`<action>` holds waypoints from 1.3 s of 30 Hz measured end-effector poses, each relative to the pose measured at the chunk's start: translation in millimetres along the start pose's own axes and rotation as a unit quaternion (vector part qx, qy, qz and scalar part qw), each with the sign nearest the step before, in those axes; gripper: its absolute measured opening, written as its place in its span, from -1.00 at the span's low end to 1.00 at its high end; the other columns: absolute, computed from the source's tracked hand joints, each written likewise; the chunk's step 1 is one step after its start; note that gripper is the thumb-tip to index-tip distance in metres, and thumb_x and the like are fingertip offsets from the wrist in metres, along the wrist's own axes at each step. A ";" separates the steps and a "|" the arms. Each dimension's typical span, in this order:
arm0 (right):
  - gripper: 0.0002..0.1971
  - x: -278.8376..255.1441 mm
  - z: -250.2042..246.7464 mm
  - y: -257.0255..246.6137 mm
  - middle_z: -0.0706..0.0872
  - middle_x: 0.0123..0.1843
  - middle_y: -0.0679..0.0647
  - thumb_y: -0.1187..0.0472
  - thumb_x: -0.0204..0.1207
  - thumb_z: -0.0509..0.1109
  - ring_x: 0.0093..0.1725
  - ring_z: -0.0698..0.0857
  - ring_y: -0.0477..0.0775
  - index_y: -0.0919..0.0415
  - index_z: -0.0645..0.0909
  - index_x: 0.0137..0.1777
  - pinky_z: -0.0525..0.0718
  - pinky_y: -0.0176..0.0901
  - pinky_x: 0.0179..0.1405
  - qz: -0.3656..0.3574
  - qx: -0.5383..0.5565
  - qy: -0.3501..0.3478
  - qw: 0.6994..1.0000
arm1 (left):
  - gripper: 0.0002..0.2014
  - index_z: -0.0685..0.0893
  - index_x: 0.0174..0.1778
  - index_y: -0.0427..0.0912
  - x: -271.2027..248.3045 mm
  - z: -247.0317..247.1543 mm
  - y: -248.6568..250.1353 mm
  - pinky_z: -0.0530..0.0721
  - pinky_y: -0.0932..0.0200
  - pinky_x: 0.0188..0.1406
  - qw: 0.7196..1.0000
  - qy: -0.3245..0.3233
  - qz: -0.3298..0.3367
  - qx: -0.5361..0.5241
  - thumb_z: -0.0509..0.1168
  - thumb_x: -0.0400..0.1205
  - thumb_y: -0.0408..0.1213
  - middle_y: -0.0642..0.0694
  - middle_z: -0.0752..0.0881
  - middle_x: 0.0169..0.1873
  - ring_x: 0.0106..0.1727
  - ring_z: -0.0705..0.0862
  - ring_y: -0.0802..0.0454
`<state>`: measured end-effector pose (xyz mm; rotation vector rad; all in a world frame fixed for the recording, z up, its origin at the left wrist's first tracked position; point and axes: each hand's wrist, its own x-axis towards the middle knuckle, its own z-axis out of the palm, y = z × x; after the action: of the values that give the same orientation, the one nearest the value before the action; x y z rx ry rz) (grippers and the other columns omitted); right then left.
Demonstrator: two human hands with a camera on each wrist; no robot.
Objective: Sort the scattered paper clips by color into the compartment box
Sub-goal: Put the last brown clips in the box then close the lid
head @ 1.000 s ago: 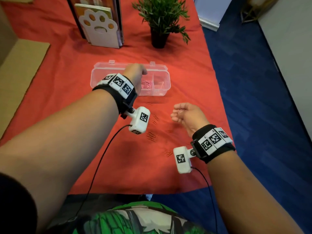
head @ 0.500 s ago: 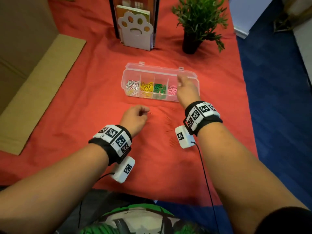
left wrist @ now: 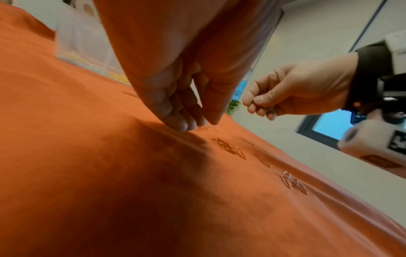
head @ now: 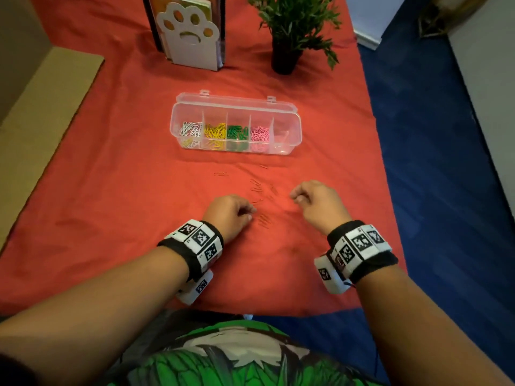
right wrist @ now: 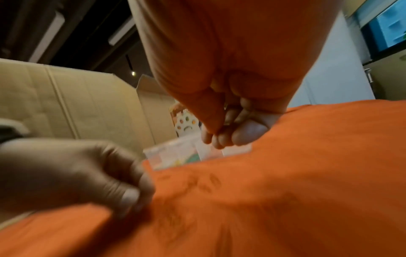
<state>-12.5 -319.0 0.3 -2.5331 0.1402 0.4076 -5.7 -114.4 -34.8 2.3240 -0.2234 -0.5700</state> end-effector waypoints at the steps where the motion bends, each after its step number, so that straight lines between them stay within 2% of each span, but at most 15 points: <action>1: -0.80 -9.7 6.7 9.1 0.69 0.03 0.19 0.40 0.51 0.24 0.08 0.66 0.16 0.23 0.69 -0.03 0.40 -0.31 -0.01 0.002 -0.019 -0.018 1.000 | -0.78 0.77 0.06 -0.11 0.5 5.1 2.5 0.52 0.28 0.12 1.000 -0.001 0.010 0.016 0.37 0.51 -0.30 -0.15 0.75 0.04 0.08 0.70 -0.06; 8: -0.70 -57.8 36.9 35.7 0.51 0.10 0.11 0.28 0.47 0.32 0.17 0.49 0.17 0.12 0.57 0.20 0.52 0.02 0.23 -0.059 -0.106 -0.079 0.989 | -0.66 0.73 0.14 -0.16 1.4 30.1 18.6 0.49 0.23 0.17 0.990 -0.013 0.121 0.076 0.37 0.43 -0.42 -0.17 0.71 -0.01 0.08 0.65 -0.11; 11: -0.66 -70.0 48.4 36.8 0.50 0.11 0.11 0.27 0.42 0.33 0.08 0.47 0.19 0.10 0.52 0.21 0.58 0.11 0.08 -0.116 -0.171 -0.061 0.977 | -0.65 0.73 0.11 -0.16 2.8 37.3 17.6 0.47 0.09 0.21 0.978 -0.005 0.161 0.129 0.37 0.40 -0.45 -0.17 0.71 -0.03 0.08 0.63 -0.19; 15: -0.79 -77.8 64.0 38.0 0.53 -0.01 0.18 0.35 0.41 0.30 -0.09 0.53 0.22 0.19 0.49 0.04 0.64 0.08 -0.23 -0.154 -0.206 -0.001 0.966 | -0.73 0.72 0.08 -0.13 1.0 40.9 12.7 0.46 0.04 0.27 0.970 -0.009 0.160 0.183 0.33 0.48 -0.39 -0.16 0.68 -0.03 0.10 0.63 -0.19; 19: -0.88 -80.2 70.0 33.7 0.56 -0.06 0.19 0.37 0.43 0.24 -0.08 0.58 0.24 0.23 0.49 -0.04 0.64 0.06 -0.25 -0.150 -0.210 0.007 0.966 | -0.76 0.71 0.08 -0.17 -2.7 45.6 7.2 0.60 0.02 0.13 0.975 -0.011 0.144 0.169 0.26 0.54 -0.39 -0.22 0.67 -0.05 0.07 0.65 -0.23; 23: -0.85 -68.9 62.9 39.7 0.54 -0.02 0.09 0.37 0.51 0.23 0.05 0.54 0.15 0.22 0.53 0.03 0.56 0.01 0.05 -0.077 -0.087 -0.050 0.992 | -0.75 0.69 0.12 -0.13 -4.9 42.1 3.7 0.56 0.14 0.17 0.993 0.011 0.079 0.086 0.25 0.56 -0.38 -0.16 0.66 0.00 0.04 0.66 -0.12; 25: -0.88 -62.0 55.7 42.9 0.51 -0.16 -0.06 0.34 0.51 0.29 -0.11 0.56 0.02 0.14 0.58 -0.03 0.57 -0.10 0.01 0.006 0.054 -0.058 0.997 | -0.80 0.69 0.07 -0.16 -4.7 36.4 5.6 0.50 0.25 0.08 0.999 0.008 0.022 0.023 0.25 0.58 -0.38 -0.04 0.64 -0.06 -0.05 0.62 0.04; 27: -0.82 -57.7 49.1 44.8 0.47 -0.30 -0.09 0.37 0.54 0.28 -0.31 0.52 -0.07 0.07 0.58 0.00 0.55 -0.20 -0.21 0.067 0.186 -0.061 0.978 | -0.86 0.66 -0.08 -0.12 -3.6 32.9 8.1 0.57 0.26 -0.16 0.990 -0.008 -0.065 -0.126 0.22 0.60 -0.42 -0.04 0.66 -0.23 -0.29 0.62 0.12; 30: -0.76 -54.0 37.6 44.3 0.45 -0.35 0.01 0.46 0.59 0.16 -0.40 0.51 -0.08 0.13 0.57 0.00 0.52 -0.37 -0.49 0.128 0.388 -0.059 0.911 | -0.75 0.52 -0.26 -0.09 -5.6 26.6 15.5 0.55 0.29 -0.53 0.901 -0.020 -0.201 -0.385 0.10 0.58 -0.52 -0.11 0.57 -0.42 -0.53 0.55 0.11; 32: -0.76 -50.4 29.7 42.7 0.48 -0.34 0.07 0.45 0.60 0.11 -0.42 0.54 -0.07 0.19 0.55 -0.15 0.52 -0.36 -0.54 0.173 0.518 -0.047 0.836 | -0.76 0.49 -0.27 -0.12 -7.6 19.5 21.1 0.58 0.30 -0.53 0.848 -0.043 -0.239 -0.471 0.01 0.56 -0.50 -0.09 0.55 -0.40 -0.47 0.53 0.08; 34: -0.77 -48.2 26.1 41.8 0.48 -0.36 0.08 0.42 0.59 0.12 -0.44 0.52 -0.05 0.21 0.50 -0.24 0.51 -0.33 -0.57 0.208 0.583 -0.037 0.785 | -0.78 0.50 -0.30 -0.12 -8.4 16.2 26.8 0.59 0.26 -0.46 0.827 -0.057 -0.252 -0.500 0.02 0.57 -0.42 -0.06 0.53 -0.42 -0.44 0.51 0.06; 35: -0.78 -48.0 26.5 41.7 0.47 -0.37 0.07 0.40 0.58 0.15 -0.45 0.49 -0.04 0.20 0.50 -0.26 0.49 -0.32 -0.58 0.215 0.573 -0.038 0.790 | -0.80 0.50 -0.32 -0.11 -7.4 18.4 28.5 0.58 0.26 -0.48 0.834 -0.054 -0.255 -0.486 0.06 0.58 -0.38 -0.05 0.51 -0.44 -0.46 0.49 0.07; 36: -0.79 -47.4 28.6 41.7 0.47 -0.38 0.05 0.38 0.56 0.19 -0.45 0.46 -0.04 0.17 0.51 -0.27 0.47 -0.30 -0.56 0.214 0.524 -0.041 0.823 | -0.81 0.52 -0.34 -0.10 -5.8 23.0 28.5 0.56 0.27 -0.53 0.856 -0.047 -0.251 -0.450 0.13 0.59 -0.34 -0.05 0.48 -0.47 -0.49 0.46 0.07; 38: -0.81 -48.8 35.2 40.3 0.53 -0.35 -0.01 0.32 0.53 0.26 -0.40 0.49 -0.04 0.08 0.53 -0.28 0.47 -0.24 -0.43 0.174 0.308 -0.063 0.933 | -0.83 0.57 -0.37 -0.07 -4.5 33.0 26.6 0.52 0.25 -0.50 0.928 -0.037 -0.193 -0.317 0.28 0.57 -0.27 -0.07 0.52 -0.50 -0.53 0.47 0.04; 39: -0.86 -50.4 39.2 38.4 0.57 -0.29 -0.02 0.28 0.51 0.28 -0.32 0.54 -0.01 0.08 0.55 -0.26 0.51 -0.21 -0.30 0.137 0.178 -0.070 0.972 | -0.85 0.62 -0.36 -0.08 -4.1 37.3 24.7 0.54 0.21 -0.41 0.963 -0.042 -0.137 -0.229 0.33 0.55 -0.22 -0.10 0.60 -0.47 -0.48 0.51 0.01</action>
<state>-77.5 -328.9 -34.7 -2.1284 0.4694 0.6090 -26.5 -153.9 -40.3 1.8902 0.1797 -0.7680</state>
